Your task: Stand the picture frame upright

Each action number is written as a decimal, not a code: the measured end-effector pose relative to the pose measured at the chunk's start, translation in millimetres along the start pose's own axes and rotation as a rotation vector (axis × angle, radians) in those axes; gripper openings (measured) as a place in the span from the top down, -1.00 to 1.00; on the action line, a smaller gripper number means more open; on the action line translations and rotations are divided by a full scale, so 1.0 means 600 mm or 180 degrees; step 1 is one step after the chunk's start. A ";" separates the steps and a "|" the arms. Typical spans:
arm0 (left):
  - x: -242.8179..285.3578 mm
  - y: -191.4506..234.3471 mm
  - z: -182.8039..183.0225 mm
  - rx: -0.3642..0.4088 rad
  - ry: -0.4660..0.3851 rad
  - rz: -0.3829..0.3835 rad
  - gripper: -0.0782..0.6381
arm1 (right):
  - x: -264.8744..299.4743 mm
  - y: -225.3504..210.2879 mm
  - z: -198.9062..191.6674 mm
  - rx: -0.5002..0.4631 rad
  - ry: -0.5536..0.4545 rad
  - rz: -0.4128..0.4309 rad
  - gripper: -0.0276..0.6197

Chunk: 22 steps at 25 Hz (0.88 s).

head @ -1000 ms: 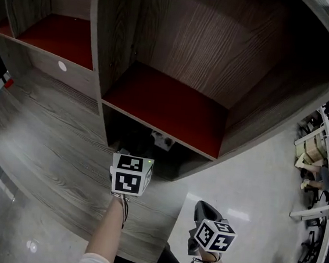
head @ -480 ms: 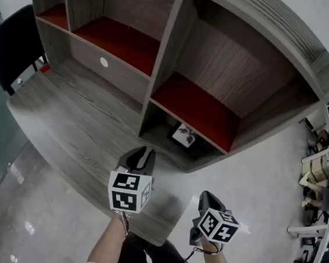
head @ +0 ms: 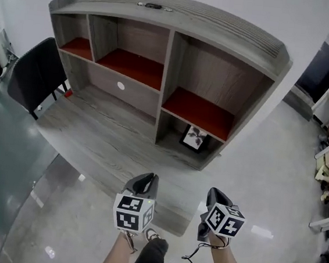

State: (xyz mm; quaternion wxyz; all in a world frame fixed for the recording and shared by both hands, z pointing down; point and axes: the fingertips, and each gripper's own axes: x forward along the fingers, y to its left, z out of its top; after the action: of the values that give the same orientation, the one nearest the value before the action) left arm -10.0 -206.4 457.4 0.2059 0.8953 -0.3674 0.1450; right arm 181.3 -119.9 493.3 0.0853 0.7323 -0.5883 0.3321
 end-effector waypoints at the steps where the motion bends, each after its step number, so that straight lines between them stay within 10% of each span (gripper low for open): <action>1: -0.017 -0.008 -0.007 -0.0013 0.0039 -0.0017 0.67 | -0.021 0.007 -0.007 0.0088 -0.0032 0.0014 0.82; 22: -0.224 -0.137 -0.011 0.0326 0.0123 -0.0177 0.73 | -0.277 0.088 -0.071 0.0079 -0.0350 -0.0124 0.82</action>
State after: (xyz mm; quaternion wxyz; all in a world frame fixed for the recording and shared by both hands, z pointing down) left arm -44.3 -69.7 386.1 0.1707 0.9116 -0.3304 0.1752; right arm 102.0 20.5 414.3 0.0503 0.7618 -0.5736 0.2969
